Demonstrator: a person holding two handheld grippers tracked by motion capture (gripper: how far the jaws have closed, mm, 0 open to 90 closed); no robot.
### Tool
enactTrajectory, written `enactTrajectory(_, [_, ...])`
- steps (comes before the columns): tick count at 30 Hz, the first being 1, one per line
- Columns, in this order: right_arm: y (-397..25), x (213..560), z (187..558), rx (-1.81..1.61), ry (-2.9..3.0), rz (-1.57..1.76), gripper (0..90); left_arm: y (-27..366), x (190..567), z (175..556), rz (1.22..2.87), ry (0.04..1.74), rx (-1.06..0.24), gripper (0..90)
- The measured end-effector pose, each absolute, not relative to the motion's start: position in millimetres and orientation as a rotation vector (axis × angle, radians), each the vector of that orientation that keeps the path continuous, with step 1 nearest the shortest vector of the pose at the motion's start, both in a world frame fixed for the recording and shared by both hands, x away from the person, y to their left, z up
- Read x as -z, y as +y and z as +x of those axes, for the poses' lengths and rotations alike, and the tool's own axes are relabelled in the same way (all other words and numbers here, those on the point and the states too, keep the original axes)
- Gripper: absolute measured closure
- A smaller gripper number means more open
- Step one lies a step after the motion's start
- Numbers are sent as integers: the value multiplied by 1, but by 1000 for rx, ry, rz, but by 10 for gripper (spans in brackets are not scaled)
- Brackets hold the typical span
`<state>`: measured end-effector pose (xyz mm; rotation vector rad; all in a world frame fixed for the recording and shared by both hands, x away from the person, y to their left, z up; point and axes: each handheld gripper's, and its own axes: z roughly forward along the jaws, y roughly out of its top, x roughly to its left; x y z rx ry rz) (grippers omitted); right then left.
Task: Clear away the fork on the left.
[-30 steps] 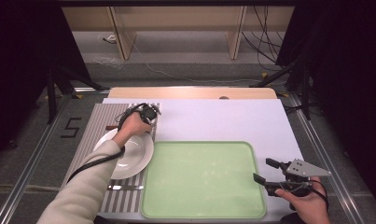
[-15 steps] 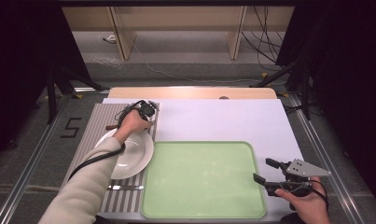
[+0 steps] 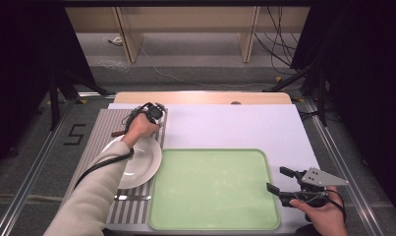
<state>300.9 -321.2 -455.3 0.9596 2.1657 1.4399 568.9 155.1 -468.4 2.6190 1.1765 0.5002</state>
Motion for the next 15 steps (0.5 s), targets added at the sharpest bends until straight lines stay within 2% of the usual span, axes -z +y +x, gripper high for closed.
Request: enactTrajectory(15, [-321,455,301,-1440,2168,961,227,156,470,577,2585,1196,-531,896])
